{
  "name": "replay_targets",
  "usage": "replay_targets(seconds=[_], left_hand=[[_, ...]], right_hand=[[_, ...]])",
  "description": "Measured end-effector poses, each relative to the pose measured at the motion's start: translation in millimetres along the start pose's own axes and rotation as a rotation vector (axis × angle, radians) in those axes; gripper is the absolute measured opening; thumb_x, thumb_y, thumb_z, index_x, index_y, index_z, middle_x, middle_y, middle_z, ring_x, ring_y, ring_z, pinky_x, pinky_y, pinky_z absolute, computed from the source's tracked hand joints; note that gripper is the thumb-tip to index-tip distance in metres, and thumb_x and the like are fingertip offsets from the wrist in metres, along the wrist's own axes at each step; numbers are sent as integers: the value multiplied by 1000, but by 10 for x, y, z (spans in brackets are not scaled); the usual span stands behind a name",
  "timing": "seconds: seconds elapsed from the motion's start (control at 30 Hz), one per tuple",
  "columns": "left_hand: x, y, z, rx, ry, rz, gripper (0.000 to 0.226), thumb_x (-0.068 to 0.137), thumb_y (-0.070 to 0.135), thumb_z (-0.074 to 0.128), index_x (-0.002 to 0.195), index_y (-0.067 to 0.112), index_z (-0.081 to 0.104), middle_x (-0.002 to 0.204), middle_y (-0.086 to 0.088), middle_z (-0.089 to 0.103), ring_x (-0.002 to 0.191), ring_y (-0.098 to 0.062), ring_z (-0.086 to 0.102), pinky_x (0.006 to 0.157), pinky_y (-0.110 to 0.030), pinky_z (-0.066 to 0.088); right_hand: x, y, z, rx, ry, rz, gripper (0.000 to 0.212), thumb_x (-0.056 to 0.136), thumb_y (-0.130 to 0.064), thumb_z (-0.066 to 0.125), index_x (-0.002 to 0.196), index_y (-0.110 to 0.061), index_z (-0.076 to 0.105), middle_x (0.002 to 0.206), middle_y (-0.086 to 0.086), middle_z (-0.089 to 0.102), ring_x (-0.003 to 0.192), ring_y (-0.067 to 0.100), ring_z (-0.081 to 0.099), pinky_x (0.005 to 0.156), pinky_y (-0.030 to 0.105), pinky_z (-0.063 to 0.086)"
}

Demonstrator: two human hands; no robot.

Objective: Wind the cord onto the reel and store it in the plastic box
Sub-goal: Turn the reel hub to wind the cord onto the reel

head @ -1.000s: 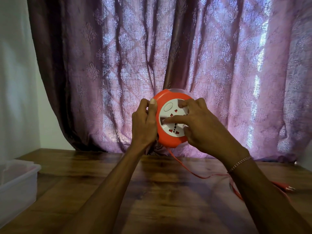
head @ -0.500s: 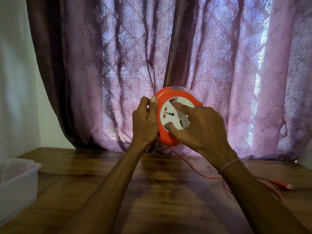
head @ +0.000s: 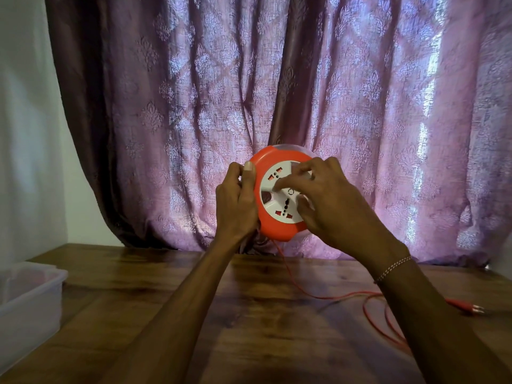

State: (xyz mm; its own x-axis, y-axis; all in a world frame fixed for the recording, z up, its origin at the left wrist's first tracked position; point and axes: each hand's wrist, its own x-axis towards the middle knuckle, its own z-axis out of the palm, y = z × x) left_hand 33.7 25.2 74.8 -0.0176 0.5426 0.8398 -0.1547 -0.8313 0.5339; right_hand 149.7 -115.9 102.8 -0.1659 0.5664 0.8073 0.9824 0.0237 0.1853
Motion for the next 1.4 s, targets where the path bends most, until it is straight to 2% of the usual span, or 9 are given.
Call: replay_targets(seconds=[0.13,0.53,0.63,0.77,1.03,1.13,1.2,1.3,1.4], left_hand=[[-5,-7,4,-3,-7,13,40,100,59,36,75,28,40,61,16,59,52,-2,49,53,-38,43],[-27,19,19,7,3,16,39,100,57,39,74,28,41,60,12,57,51,-5,46,55,-51,46],[-15,18,11,10,22,6,40,101,57,39,73,28,40,58,10,54,51,-7,43,56,-54,44],[-19,47,26,-10,15,10,38,103,52,41,73,29,41,57,11,55,51,-6,44,56,-53,44],[-33,69,29,-12,-5,7,38,102,52,39,74,27,41,57,9,54,53,-8,46,57,-53,45],[-22,59,19,-11,-6,9,39,102,53,38,74,27,40,58,13,55,51,-6,44,56,-50,43],[-17,45,19,-18,-9,13,39,102,54,38,74,27,40,58,13,55,51,-5,44,55,-47,42],[-19,27,21,-16,-1,14,40,101,58,38,73,28,42,60,12,58,52,-7,48,55,-48,45],[-33,-4,41,-8,-18,10,40,99,61,38,74,30,44,61,8,59,56,-18,55,57,-56,49]], right_hand=[[-9,-62,-14,-97,-170,3,58,83,-12,66,129,-46,58,146,8,38,128,29,30,89,42,47],[-65,-85,82,-186,68,71,54,73,-37,62,124,-54,59,109,3,59,103,27,54,63,33,45],[-51,-98,123,-140,155,171,60,72,-64,59,131,-54,52,102,1,67,96,28,61,67,36,51],[-21,-136,162,-77,319,283,69,68,-81,57,123,-40,65,89,-1,77,74,30,70,64,35,56],[-14,-105,112,-115,351,221,58,76,-75,60,110,-30,72,86,0,77,71,28,70,58,33,53],[-7,-27,-1,-49,304,115,27,83,-51,69,96,-27,73,88,-1,73,82,26,65,60,37,53],[2,37,-63,20,114,44,15,86,-35,69,100,-32,72,108,-1,64,101,23,54,70,42,53],[-14,38,-96,42,-148,30,34,88,-25,63,115,-46,67,136,0,48,126,20,41,85,43,51],[-27,-38,-81,-48,-210,36,52,84,-19,61,123,-53,60,144,2,38,135,21,34,85,41,49]])
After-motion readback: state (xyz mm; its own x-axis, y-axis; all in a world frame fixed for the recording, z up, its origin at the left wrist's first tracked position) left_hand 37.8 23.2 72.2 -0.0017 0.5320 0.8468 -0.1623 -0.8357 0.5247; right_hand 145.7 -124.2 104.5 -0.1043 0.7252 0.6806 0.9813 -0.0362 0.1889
